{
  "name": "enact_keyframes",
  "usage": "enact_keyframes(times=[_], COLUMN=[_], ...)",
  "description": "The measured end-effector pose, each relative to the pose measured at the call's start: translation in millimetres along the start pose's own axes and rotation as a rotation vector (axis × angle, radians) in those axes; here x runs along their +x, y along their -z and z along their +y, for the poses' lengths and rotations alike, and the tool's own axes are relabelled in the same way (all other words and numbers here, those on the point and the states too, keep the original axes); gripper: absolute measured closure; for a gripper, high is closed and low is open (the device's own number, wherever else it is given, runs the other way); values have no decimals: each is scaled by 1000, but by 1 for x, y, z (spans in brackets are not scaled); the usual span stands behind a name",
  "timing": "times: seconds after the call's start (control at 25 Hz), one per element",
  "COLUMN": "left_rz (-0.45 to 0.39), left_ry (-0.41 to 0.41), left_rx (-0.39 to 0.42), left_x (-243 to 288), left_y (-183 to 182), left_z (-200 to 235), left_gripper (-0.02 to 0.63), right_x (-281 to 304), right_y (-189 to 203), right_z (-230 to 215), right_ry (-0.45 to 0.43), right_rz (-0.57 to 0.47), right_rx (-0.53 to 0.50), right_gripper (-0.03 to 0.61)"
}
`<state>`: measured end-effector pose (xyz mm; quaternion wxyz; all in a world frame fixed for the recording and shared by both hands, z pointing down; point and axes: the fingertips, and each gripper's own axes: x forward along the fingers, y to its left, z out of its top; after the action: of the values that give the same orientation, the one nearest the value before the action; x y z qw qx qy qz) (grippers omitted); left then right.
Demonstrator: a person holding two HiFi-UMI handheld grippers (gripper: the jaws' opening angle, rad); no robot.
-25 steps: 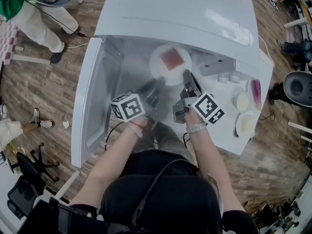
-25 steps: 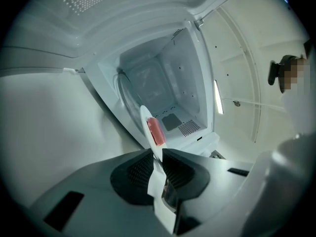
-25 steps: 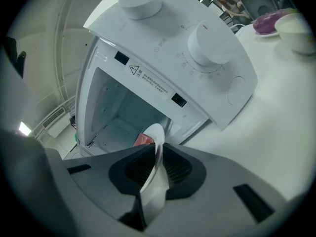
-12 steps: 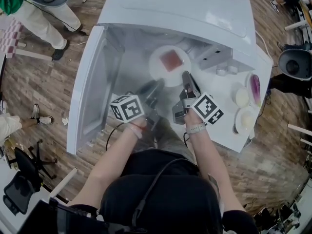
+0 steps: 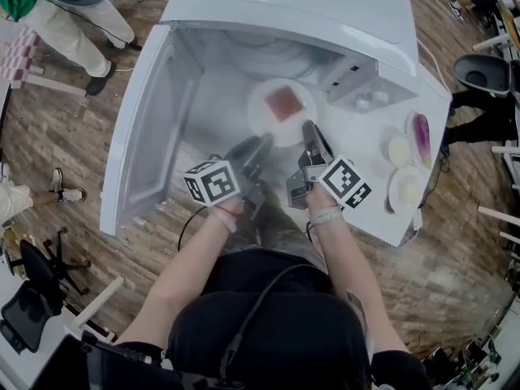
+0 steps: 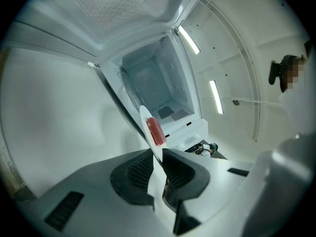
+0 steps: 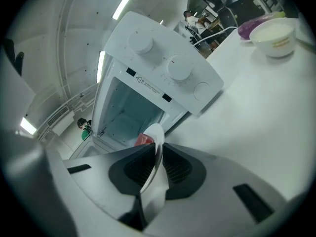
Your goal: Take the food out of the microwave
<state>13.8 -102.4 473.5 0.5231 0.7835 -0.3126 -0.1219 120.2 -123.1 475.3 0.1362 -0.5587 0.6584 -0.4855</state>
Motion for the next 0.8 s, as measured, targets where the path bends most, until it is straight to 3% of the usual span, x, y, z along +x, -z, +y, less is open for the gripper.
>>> enact_keyframes(times=[0.8], left_rz=[-9], left_ry=[-12], left_rx=[-16], left_x=[-18], left_y=[64], left_z=[-13], left_gripper=[552], right_x=[-55], right_y=[20], right_z=[-31], right_ry=[3], right_rz=[21], right_rx=[17], right_gripper=[518])
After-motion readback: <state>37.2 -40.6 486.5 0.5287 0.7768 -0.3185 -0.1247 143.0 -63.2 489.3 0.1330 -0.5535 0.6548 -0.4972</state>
